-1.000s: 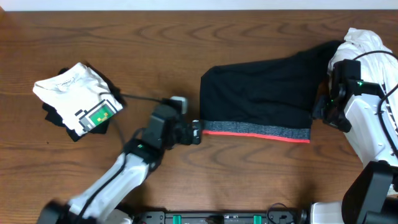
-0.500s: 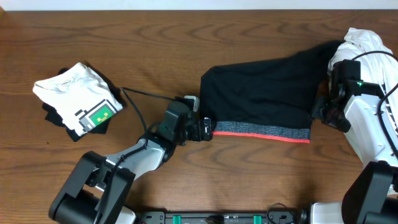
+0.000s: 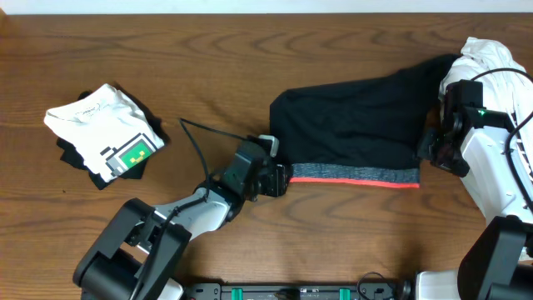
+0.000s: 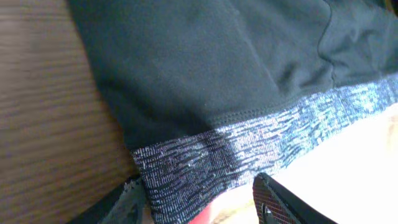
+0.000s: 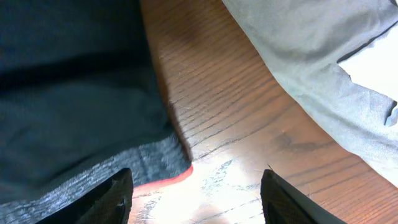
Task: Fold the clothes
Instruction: 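Grasp the grey waistband edge of the pants with the left gripper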
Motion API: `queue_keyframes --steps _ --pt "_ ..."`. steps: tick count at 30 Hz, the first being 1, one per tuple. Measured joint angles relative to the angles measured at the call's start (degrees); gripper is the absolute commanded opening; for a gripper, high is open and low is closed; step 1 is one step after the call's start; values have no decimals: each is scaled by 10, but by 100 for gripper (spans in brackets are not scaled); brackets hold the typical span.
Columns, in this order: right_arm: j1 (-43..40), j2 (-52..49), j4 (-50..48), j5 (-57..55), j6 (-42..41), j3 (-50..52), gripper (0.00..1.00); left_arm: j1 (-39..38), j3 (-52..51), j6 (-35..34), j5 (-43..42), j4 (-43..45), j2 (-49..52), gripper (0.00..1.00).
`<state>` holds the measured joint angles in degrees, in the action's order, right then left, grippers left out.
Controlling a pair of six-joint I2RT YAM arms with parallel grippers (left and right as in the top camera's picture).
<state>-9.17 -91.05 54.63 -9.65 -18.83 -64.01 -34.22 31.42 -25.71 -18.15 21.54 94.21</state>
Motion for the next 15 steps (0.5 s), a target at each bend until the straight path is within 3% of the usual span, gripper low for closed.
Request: queue_keyframes --steps 2,5,8,15 --pt "0 0 0 0 0 0 64 -5 0 -1 3 0 1 46" --pt "0 0 0 0 0 0 64 -8 0 -4 6 0 2 22" --pt "0 0 0 0 0 0 64 -8 -1 -4 5 -1 3 8" --pt "0 0 1 0 0 0 64 -8 -1 -2 11 -1 3 6"
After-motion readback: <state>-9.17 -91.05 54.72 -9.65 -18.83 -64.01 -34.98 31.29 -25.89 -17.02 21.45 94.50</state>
